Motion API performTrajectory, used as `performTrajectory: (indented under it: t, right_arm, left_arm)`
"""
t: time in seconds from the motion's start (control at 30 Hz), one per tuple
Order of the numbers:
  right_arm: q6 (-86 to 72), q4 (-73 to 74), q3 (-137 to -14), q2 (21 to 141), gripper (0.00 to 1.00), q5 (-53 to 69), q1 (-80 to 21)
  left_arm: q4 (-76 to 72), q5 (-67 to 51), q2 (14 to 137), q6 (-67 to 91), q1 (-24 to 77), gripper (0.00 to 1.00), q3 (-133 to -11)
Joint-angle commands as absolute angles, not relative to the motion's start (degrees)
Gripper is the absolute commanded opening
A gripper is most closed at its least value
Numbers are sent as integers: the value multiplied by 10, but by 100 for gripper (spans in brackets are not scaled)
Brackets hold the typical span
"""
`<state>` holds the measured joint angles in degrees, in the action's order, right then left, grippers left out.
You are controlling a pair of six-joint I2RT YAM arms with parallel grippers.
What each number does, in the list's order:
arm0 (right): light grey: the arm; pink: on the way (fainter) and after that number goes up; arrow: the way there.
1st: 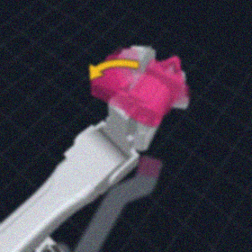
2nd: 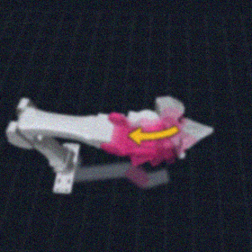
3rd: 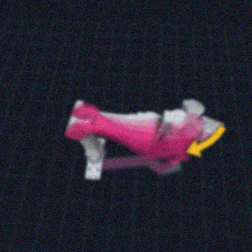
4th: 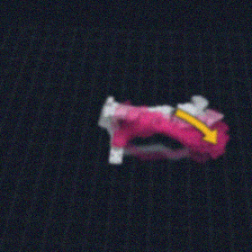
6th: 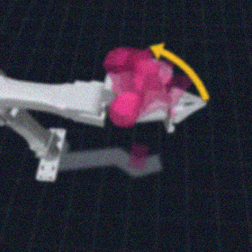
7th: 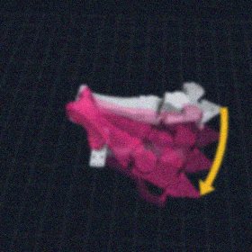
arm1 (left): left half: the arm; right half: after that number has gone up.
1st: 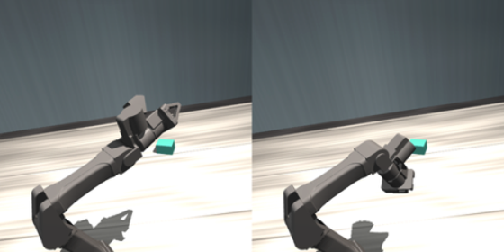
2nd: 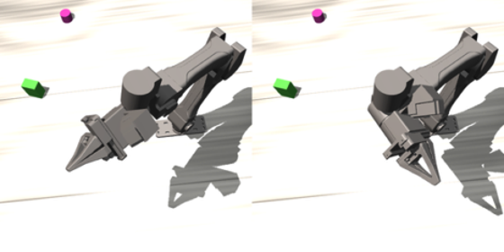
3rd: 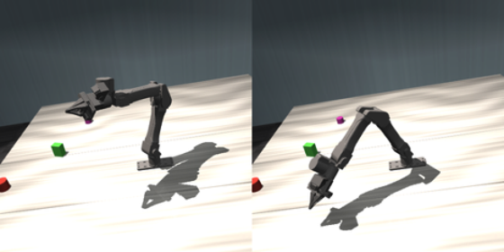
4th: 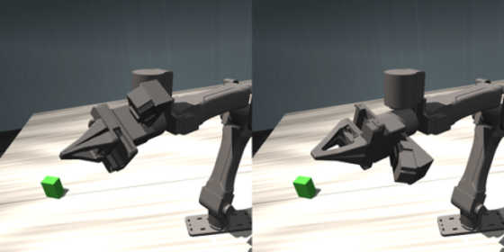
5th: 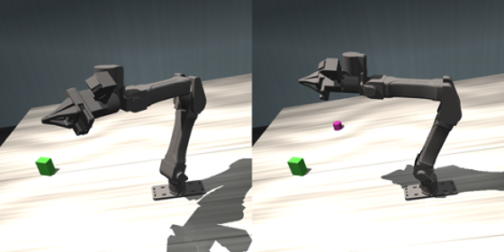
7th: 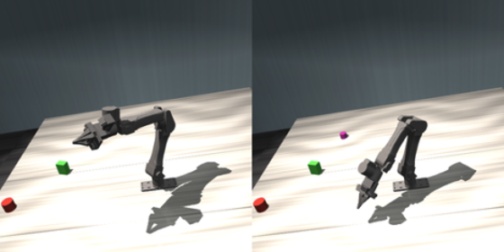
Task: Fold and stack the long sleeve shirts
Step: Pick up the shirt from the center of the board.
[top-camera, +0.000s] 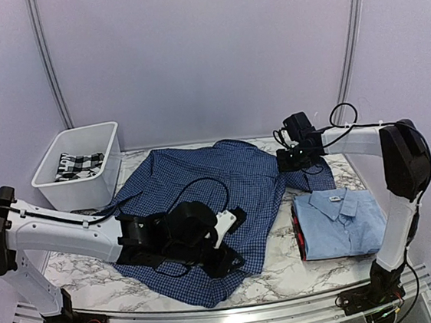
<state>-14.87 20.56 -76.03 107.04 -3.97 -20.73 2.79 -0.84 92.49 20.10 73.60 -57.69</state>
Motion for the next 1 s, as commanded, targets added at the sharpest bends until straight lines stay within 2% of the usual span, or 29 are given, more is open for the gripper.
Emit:
performTrajectory:
  t: [0.0,0.33,0.6,0.97]
  right_arm:
    - [-142,193,-769,1079,0,-39,-211]
    - [-137,189,-772,1083,0,-30,-212]
    - [-139,185,-771,1082,0,-26,-211]
    - [-141,181,-768,1082,0,-23,-212]
  left_arm:
    - [108,61,988,170,758,46,-668]
    - [214,137,1138,181,780,46,-839]
    - [335,240,1235,203,808,55,-955]
    - [393,279,1289,210,825,56,-1021]
